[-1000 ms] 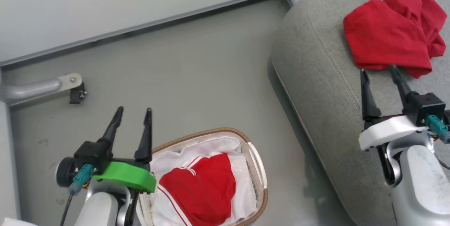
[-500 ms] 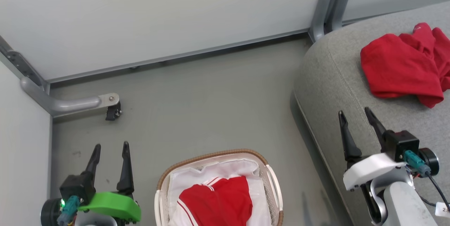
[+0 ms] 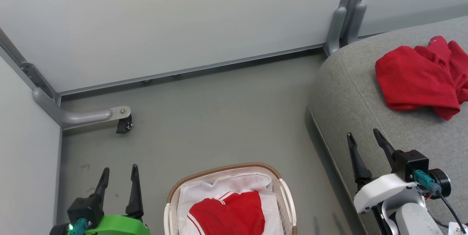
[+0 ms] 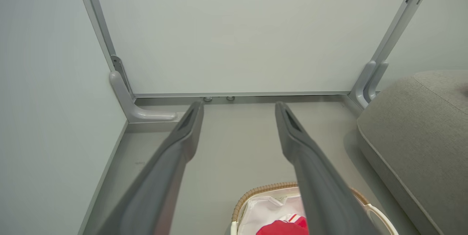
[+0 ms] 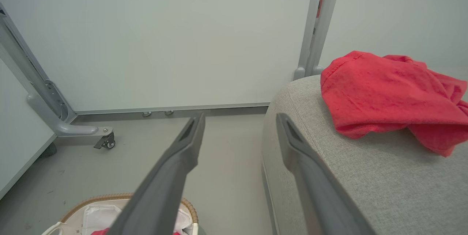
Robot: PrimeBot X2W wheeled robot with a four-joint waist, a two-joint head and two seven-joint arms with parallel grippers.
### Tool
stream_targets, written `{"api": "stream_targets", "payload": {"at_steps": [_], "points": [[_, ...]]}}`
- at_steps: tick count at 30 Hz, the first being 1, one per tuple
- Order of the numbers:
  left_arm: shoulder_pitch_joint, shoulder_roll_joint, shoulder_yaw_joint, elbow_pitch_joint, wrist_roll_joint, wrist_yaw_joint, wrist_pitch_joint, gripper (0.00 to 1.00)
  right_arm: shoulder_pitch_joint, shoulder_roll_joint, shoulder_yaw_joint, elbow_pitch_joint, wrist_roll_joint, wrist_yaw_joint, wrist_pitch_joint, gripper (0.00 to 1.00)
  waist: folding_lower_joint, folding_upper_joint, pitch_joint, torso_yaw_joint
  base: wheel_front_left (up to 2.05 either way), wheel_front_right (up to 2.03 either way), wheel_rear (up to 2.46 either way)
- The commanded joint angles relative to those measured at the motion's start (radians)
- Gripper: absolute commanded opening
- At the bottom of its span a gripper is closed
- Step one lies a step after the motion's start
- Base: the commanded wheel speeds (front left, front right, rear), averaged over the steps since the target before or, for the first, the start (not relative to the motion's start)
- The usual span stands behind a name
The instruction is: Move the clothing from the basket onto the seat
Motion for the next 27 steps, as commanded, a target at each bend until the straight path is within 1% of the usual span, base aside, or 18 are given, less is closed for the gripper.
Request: {"api": "stream_targets", "payload": {"at_steps": [1, 5, 11, 19, 27], "points": [[-0.006, -0.001, -0.008, -0.002, 0.006, -0.003, -0.001, 1.00, -0.010, -0.002, 0.002, -0.003, 0.009, -0.001, -0.002, 1.00, 0.0001, 0.0000, 0.013, -0.006, 0.00, 0.00, 0.00], [-0.037, -0.002, -0.032, 0.012, -0.012, -0.003, -0.001, 1.00, -0.038, 0.000, 0.005, -0.020, 0.009, -0.001, -0.002, 1.00, 0.0001, 0.0000, 0.055, -0.021, 0.00, 0.00, 0.00], [-0.113, 0.000, -0.109, 0.053, -0.029, -0.003, 0.000, 1.00, -0.104, 0.006, 0.033, -0.050, 0.008, -0.001, -0.002, 1.00, 0.0001, 0.0000, 0.163, -0.061, 0.00, 0.00, 0.00], [-0.241, 0.043, -0.204, 0.147, -0.064, -0.003, 0.000, 1.00, -0.188, 0.013, 0.080, -0.101, 0.013, -0.001, -0.002, 1.00, 0.0001, 0.0000, 0.311, -0.134, 0.00, 0.00, 0.00], [-0.362, 0.089, -0.297, 0.260, -0.087, -0.003, 0.000, 1.00, -0.254, 0.013, 0.140, -0.144, 0.079, -0.001, -0.002, 1.00, 0.0001, 0.0000, 0.444, -0.212, 0.00, 0.00, 0.00]]}}
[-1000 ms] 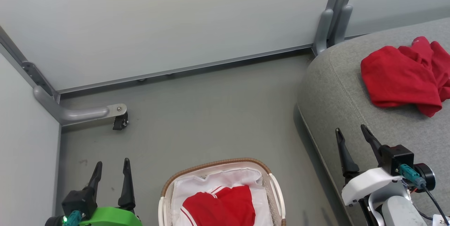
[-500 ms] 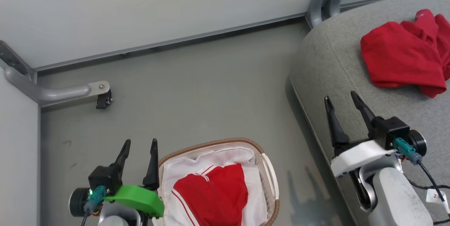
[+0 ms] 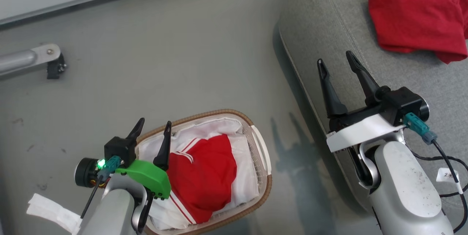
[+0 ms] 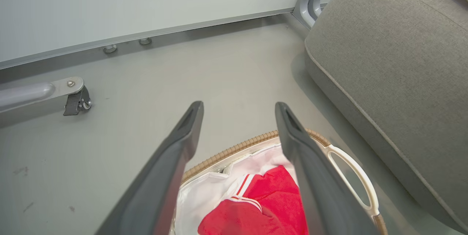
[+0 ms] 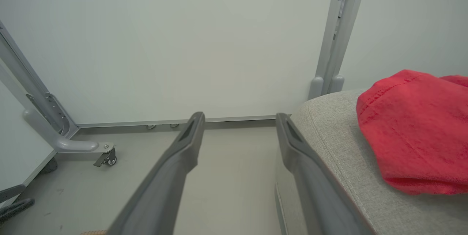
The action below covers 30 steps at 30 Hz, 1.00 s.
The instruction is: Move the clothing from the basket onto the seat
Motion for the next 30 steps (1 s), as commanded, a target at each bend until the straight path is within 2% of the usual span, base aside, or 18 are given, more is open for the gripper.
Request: {"api": "stream_targets", "payload": {"at_steps": [1, 14, 22, 30], "points": [[-0.037, 0.015, -0.013, 0.019, -0.005, -0.003, -0.001, 1.00, -0.019, 0.000, 0.006, -0.010, 0.010, -0.001, -0.002, 1.00, 0.0000, 0.0000, 0.113, -0.090, 0.00, 0.00, 0.00], [-0.247, 0.058, -0.232, 0.354, -0.043, -0.003, 0.026, 1.00, -0.078, 0.000, 0.077, -0.037, 0.089, -0.001, -0.002, 1.00, 0.0000, 0.0000, 0.262, -0.182, 0.00, 0.00, 0.00], [-0.298, 0.036, -0.361, 0.485, -0.099, -0.003, 0.143, 1.00, -0.082, 0.000, 0.093, -0.033, 0.106, -0.001, -0.002, 1.00, 0.0000, 0.0000, 0.289, -0.198, 0.00, 0.00, 0.00], [-0.348, 0.055, -0.469, 0.567, -0.089, -0.003, 0.264, 1.00, -0.088, 0.000, 0.100, -0.037, 0.110, -0.001, -0.002, 1.00, 0.0000, 0.0000, 0.313, -0.201, 0.00, 0.00, 0.00]]}}
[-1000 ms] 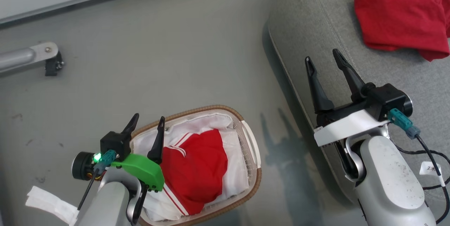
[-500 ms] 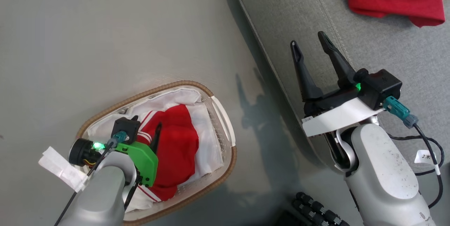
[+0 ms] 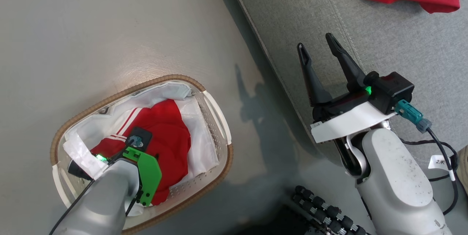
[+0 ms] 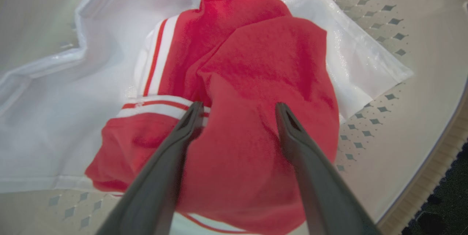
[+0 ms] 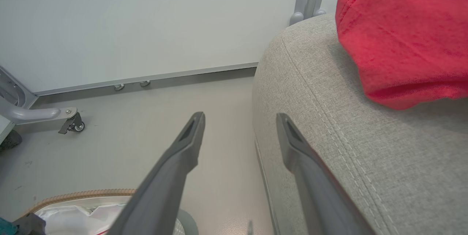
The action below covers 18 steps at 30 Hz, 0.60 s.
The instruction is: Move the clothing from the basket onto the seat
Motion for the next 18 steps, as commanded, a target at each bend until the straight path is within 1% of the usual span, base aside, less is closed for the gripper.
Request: {"api": "stream_targets", "payload": {"at_steps": [1, 7, 8, 9, 10, 13, 18], "points": [[-0.024, 0.012, -0.013, 0.016, 0.016, -0.003, 0.012, 1.00, -0.015, -0.001, 0.002, -0.004, 0.011, -0.001, -0.002, 1.00, -0.0001, 0.0000, 0.010, -0.001, 0.00, 0.00, 0.00], [-0.051, 0.004, -0.057, 0.050, 0.016, -0.003, 0.044, 1.00, -0.022, -0.001, 0.007, -0.012, 0.011, -0.001, -0.002, 1.00, -0.0001, 0.0000, 0.030, 0.003, 0.00, 0.00, 0.00], [-0.052, 0.003, -0.064, 0.051, 0.012, -0.003, 0.047, 0.87, -0.025, -0.001, 0.008, -0.013, 0.011, -0.001, -0.002, 1.00, -0.0001, 0.0000, 0.032, 0.003, 0.00, 0.00, 0.00], [-0.049, 0.004, -0.075, 0.050, 0.004, -0.003, 0.056, 0.25, -0.028, -0.001, 0.008, -0.013, 0.012, -0.001, -0.002, 1.00, -0.0001, 0.0000, 0.035, 0.004, 0.00, 0.00, 0.00], [-0.045, 0.006, -0.082, 0.049, -0.002, -0.003, 0.061, 0.00, -0.029, -0.001, 0.008, -0.012, 0.012, -0.001, -0.002, 1.00, -0.0001, 0.0000, 0.036, 0.005, 0.00, 0.00, 0.00], [-0.035, 0.012, -0.104, 0.036, -0.025, -0.003, 0.065, 0.00, -0.032, -0.001, 0.008, -0.009, 0.009, -0.001, -0.002, 1.00, -0.0001, 0.0000, 0.034, 0.009, 0.00, 0.00, 0.00], [-0.014, 0.006, -0.108, 0.012, -0.082, -0.003, 0.003, 0.00, -0.027, -0.001, 0.005, 0.007, 0.000, -0.001, -0.002, 1.00, -0.0001, 0.0000, -0.004, 0.020, 0.00, 0.00, 0.00]]}}
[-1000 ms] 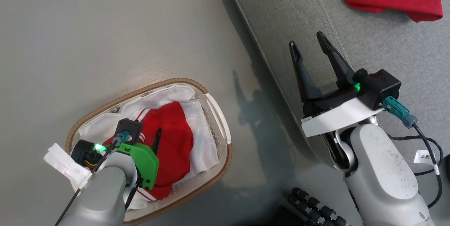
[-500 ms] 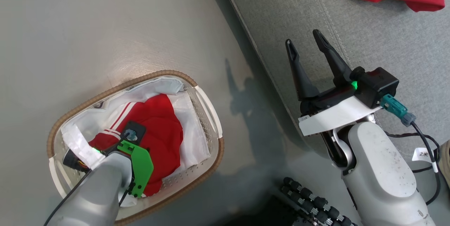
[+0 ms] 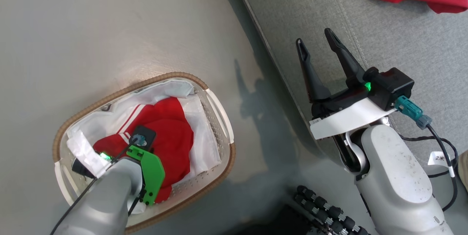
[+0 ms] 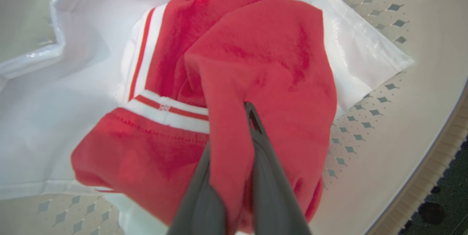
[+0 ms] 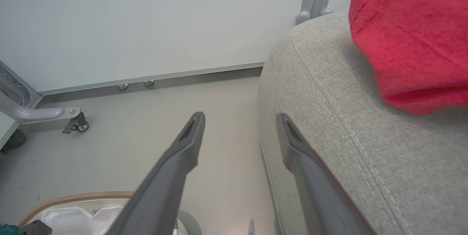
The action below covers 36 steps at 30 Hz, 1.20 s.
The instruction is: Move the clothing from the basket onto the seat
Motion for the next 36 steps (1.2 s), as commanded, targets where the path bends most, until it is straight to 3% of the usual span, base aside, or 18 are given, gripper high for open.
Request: {"api": "stream_targets", "payload": {"at_steps": [1, 10, 19, 36], "points": [[0.019, -0.001, 0.001, -0.004, -0.013, -0.003, -0.020, 0.00, -0.002, -0.002, -0.002, 0.009, -0.008, -0.001, -0.002, 1.00, -0.0001, 0.0000, -0.036, 0.010, 0.00, 0.00, 0.00], [0.065, -0.046, 0.004, -0.019, -0.078, -0.003, -0.196, 0.00, 0.064, -0.002, -0.028, 0.058, -0.051, -0.001, -0.002, 1.00, -0.0001, 0.0000, -0.205, 0.061, 0.00, 0.00, 0.00], [0.120, -0.088, 0.028, -0.074, -0.118, -0.003, -0.269, 0.00, 0.149, -0.003, -0.085, 0.100, -0.085, -0.001, -0.002, 1.00, -0.0001, 0.0000, -0.366, 0.125, 0.00, 0.00, 0.00], [0.301, -0.075, 0.236, -0.476, -0.017, 0.039, -0.272, 0.00, 0.314, -0.003, -0.118, 0.155, -0.110, -0.001, -0.002, 1.00, -0.0001, 0.0000, -0.582, 0.205, 0.00, 0.00, 0.00]]}}
